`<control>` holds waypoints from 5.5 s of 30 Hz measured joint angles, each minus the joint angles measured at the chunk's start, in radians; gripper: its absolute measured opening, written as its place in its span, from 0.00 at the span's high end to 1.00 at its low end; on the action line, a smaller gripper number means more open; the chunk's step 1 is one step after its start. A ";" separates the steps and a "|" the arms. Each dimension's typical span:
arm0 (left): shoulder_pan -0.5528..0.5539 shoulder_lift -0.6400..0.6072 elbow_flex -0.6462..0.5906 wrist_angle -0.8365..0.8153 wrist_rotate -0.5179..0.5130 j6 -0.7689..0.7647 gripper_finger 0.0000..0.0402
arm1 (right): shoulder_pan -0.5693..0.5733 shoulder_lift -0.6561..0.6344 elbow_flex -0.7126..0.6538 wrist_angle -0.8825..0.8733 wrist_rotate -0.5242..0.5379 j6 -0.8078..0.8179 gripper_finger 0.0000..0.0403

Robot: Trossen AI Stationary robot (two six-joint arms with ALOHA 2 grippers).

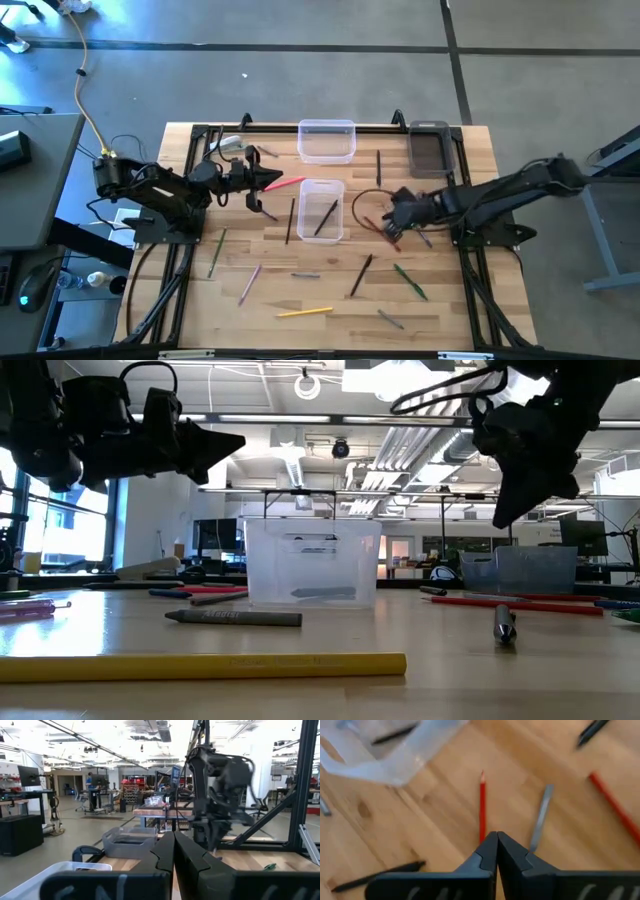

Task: Sort crayons/erasers/pens/pencils in bins
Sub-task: Put the bottom red color pencil into the top transparent bin, then put the top right gray crayon into the transparent black bin

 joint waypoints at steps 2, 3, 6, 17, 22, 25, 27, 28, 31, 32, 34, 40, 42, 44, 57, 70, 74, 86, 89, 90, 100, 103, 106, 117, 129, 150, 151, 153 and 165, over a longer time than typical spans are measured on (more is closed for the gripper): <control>0.000 0.000 0.000 0.000 -0.005 -0.002 1.00 | 0.035 0.057 0.035 -0.034 -0.015 0.064 1.00; 0.000 0.000 0.000 0.000 -0.009 -0.002 1.00 | 0.049 0.085 0.054 -0.048 -0.023 0.095 1.00; 0.000 0.000 0.000 -0.002 -0.033 -0.010 1.00 | 0.077 0.169 0.113 -0.083 -0.077 0.157 0.98; 0.000 0.000 0.000 -0.044 -0.047 -0.043 1.00 | 0.065 0.394 0.211 -0.097 -0.199 0.225 0.72; 0.000 0.000 0.000 -0.059 -0.090 -0.041 1.00 | 0.015 0.438 0.205 -0.108 -0.219 0.190 0.69; 0.000 0.000 0.000 -0.063 -0.103 -0.041 1.00 | -0.011 0.464 0.205 -0.108 -0.221 0.158 0.69; 0.000 0.000 0.000 -0.063 -0.103 -0.042 1.00 | -0.024 0.480 0.205 -0.108 -0.223 0.139 0.69; 0.000 0.000 0.000 -0.064 -0.103 -0.042 1.00 | -0.028 0.489 0.205 -0.107 -0.227 0.134 0.69; 0.000 0.000 0.000 -0.073 -0.103 -0.042 1.00 | -0.041 0.507 0.205 -0.105 -0.229 0.113 0.70; 0.000 0.000 0.000 -0.074 -0.103 -0.043 1.00 | -0.046 0.513 0.205 -0.101 -0.230 0.108 0.70; 0.000 0.000 0.000 -0.074 -0.103 -0.043 1.00 | -0.057 0.525 0.205 -0.095 -0.247 0.091 0.72; 0.000 0.000 0.000 -0.074 -0.103 -0.043 1.00 | -0.083 0.540 0.208 -0.089 -0.271 0.038 0.83; 0.000 0.000 0.000 -0.074 -0.103 -0.043 1.00 | -0.092 0.540 0.207 -0.088 -0.279 0.031 0.86; 0.000 0.000 0.000 -0.074 -0.103 -0.043 1.00 | -0.099 0.541 0.207 -0.089 -0.288 0.026 0.90; 0.000 0.000 0.000 -0.074 -0.102 -0.044 1.00 | -0.103 0.517 0.201 -0.087 -0.305 0.026 0.96; 0.000 0.000 0.000 -0.072 -0.102 -0.051 1.00 | -0.105 0.406 0.298 -0.246 -0.255 0.013 0.96; 0.000 0.000 0.000 -0.071 -0.102 -0.051 1.00 | -0.136 0.401 0.422 -0.394 -0.183 -0.078 0.96; 0.000 0.000 0.000 -0.074 -0.102 -0.037 1.00 | -0.459 0.403 0.673 -0.373 -0.008 -0.734 0.96; 0.000 0.000 0.000 -0.074 -0.102 -0.035 1.00 | -0.550 0.436 0.733 -0.321 -0.007 -0.896 0.96; 0.000 0.000 0.000 -0.073 -0.102 -0.034 1.00 | -0.577 0.456 0.757 -0.303 -0.007 -0.947 0.96; 0.000 0.000 0.000 -0.078 -0.146 -0.025 1.00 | -0.729 0.790 1.090 -0.197 -0.101 -1.302 0.96; 0.000 0.000 0.000 -0.082 -0.152 -0.025 1.00 | -0.750 0.910 1.210 -0.210 -0.144 -1.330 0.96; 0.000 0.000 0.000 -0.082 -0.152 -0.025 1.00 | -0.761 1.009 1.307 -0.241 -0.181 -1.326 0.96; 0.000 0.000 0.000 -0.082 -0.152 -0.025 1.00 | -0.762 1.179 1.406 -0.356 -0.239 -1.220 0.96; 0.000 0.000 0.000 -0.082 -0.152 -0.025 1.00 | -0.762 1.233 1.406 -0.354 -0.263 -1.154 0.96; 0.000 0.000 0.000 -0.083 -0.154 -0.025 1.00 | -0.762 1.202 1.404 -0.429 -0.252 -1.158 0.73; 0.000 0.000 0.000 -0.084 -0.154 -0.025 1.00 | -0.761 1.190 1.404 -0.447 -0.245 -1.162 0.75; 0.000 0.000 0.000 -0.085 -0.154 -0.025 1.00 | -0.754 1.163 1.404 -0.463 -0.196 -1.165 0.80; 0.000 0.000 0.000 -0.096 -0.156 -0.015 1.00 | -0.701 0.987 1.404 -0.389 -0.116 -1.163 0.99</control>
